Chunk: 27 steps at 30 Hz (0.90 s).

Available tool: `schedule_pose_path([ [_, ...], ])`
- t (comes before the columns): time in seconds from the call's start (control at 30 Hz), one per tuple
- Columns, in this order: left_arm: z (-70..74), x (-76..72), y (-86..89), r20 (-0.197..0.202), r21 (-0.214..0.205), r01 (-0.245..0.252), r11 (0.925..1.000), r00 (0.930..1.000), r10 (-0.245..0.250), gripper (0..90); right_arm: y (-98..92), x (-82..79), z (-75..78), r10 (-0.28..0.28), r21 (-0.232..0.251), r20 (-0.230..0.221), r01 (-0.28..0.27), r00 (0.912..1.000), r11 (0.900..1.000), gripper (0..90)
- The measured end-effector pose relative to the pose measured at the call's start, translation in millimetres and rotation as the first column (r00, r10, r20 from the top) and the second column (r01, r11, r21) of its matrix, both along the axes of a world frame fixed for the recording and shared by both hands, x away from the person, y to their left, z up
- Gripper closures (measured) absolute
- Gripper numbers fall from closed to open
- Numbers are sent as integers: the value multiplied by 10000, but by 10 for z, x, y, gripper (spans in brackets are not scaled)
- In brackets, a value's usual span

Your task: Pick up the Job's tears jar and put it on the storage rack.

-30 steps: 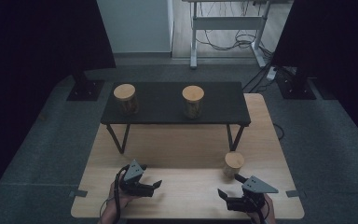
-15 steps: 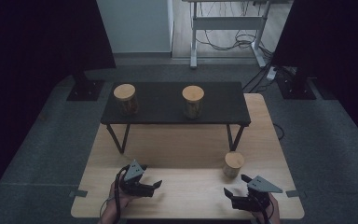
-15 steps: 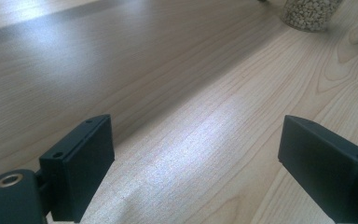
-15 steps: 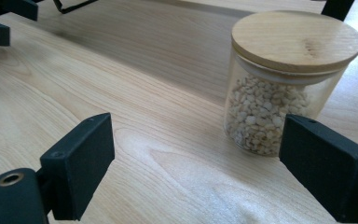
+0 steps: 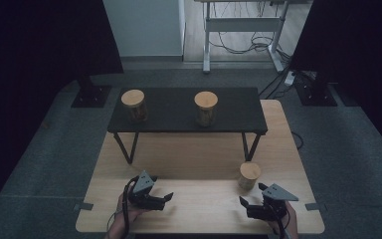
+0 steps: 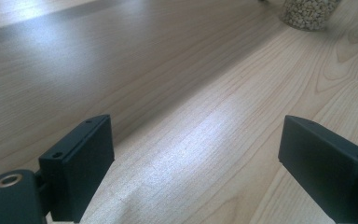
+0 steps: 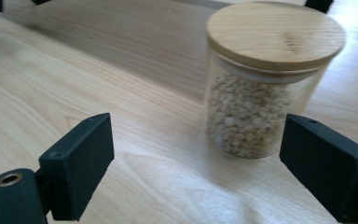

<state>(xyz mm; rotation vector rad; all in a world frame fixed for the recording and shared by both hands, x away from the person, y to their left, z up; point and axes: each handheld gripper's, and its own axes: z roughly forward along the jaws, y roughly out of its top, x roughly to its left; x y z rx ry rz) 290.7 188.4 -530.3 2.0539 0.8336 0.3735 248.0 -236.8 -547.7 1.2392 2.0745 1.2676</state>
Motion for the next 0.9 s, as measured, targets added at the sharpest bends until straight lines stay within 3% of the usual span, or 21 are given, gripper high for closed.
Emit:
schedule_pose_path([
  [0.33, -9, 6, 7, -30, 20, -55, 10000, 10000, 55, 100, -120, 166, 4, -337, -13, -6, 337, 9994, 9994, 94],
  [0.9, -6, 7, 12, 2, 49, -84, 10000, 10000, 84, 100, -50, 414, -53, -344, -274, -210, 338, 9992, 9991, 94],
])
